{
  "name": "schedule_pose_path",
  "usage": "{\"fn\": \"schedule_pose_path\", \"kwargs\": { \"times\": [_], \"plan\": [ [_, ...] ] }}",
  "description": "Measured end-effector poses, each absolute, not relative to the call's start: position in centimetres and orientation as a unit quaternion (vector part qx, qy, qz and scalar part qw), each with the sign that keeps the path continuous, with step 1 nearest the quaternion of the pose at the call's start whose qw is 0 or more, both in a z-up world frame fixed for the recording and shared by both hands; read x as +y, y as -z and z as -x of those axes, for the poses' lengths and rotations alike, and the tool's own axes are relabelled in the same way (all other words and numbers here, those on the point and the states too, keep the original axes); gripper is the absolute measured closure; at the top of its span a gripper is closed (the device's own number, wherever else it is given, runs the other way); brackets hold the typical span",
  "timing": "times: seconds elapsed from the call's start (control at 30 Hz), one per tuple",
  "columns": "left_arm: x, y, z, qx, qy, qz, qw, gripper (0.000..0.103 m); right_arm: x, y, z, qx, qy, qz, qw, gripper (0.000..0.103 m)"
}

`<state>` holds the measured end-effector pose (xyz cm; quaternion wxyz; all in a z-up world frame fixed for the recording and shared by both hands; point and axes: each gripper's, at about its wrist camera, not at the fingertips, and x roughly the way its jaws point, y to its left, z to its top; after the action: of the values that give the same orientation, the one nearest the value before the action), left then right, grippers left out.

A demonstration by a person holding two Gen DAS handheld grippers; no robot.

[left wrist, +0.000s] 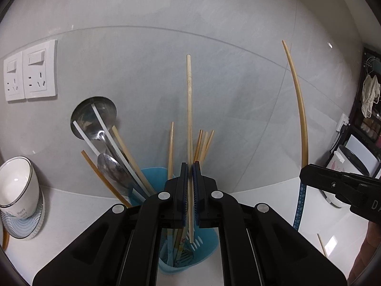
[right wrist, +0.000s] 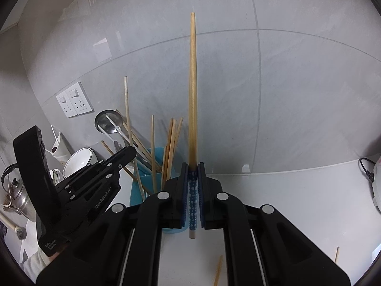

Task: Organize utensils
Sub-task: 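Lower the pale chopstick into the blue holder and open the left tool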

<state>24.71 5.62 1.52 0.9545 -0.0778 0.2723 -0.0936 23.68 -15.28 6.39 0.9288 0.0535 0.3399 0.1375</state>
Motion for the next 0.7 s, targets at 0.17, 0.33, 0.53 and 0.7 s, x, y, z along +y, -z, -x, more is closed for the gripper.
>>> {"fn": "schedule_pose_path", "kwargs": {
  "times": [0.17, 0.33, 0.53, 0.7],
  "plan": [
    [5.8, -0.4, -25.4, 0.282, 0.091, 0.074, 0.952, 0.099, -15.0, -5.8, -24.1, 0.345, -0.139, -0.052, 0.927, 0.096],
    [5.7, -0.1, -26.1, 0.293, 0.086, 0.075, 0.949, 0.098, -14.8, -5.5, -24.5, 0.351, -0.141, -0.052, 0.924, 0.096],
    [6.0, -0.1, -26.2, 0.309, 0.068, 0.071, 0.946, 0.063, -14.5, -5.4, -24.5, 0.353, -0.144, -0.046, 0.923, 0.096],
    [6.6, -0.8, -25.1, 0.326, 0.045, 0.064, 0.942, 0.042, -14.0, -5.2, -24.8, 0.356, -0.148, -0.043, 0.922, 0.096]
  ]
}}
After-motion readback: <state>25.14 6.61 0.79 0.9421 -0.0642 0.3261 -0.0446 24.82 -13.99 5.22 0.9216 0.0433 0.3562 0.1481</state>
